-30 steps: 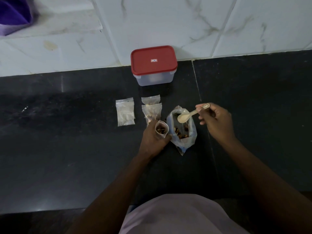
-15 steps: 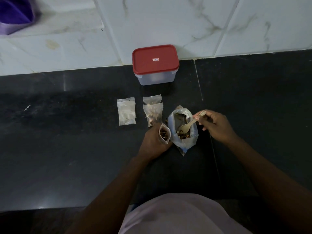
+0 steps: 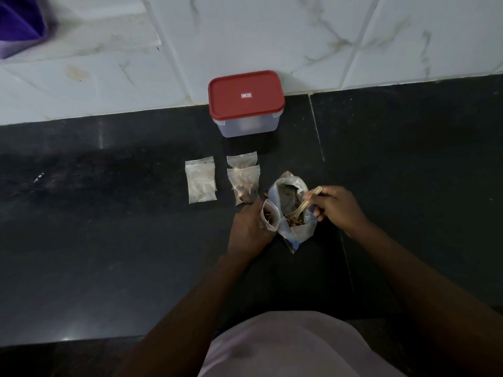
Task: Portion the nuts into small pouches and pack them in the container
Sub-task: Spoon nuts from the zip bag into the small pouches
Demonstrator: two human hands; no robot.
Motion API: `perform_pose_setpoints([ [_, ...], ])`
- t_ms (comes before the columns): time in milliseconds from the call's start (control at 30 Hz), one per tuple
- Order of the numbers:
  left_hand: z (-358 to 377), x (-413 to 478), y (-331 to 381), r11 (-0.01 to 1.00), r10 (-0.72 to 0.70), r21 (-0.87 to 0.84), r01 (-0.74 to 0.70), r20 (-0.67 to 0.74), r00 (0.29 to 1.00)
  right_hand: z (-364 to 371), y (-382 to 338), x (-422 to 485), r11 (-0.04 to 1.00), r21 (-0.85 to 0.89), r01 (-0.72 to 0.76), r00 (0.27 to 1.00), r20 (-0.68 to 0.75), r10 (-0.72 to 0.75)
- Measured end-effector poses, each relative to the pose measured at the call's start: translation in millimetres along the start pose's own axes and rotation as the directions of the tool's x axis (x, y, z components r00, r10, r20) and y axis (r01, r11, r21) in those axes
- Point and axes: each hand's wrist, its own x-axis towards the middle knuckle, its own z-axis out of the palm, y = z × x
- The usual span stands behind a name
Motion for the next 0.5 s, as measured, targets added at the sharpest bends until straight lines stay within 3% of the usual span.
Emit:
perform_pose_setpoints([
  [500,-10,-4,4,0.991,-0.018,-0.132,0.021,0.021,1.000,-16,-5,7,0.945,0.301,-0.130,0.990,-0.005,0.138],
])
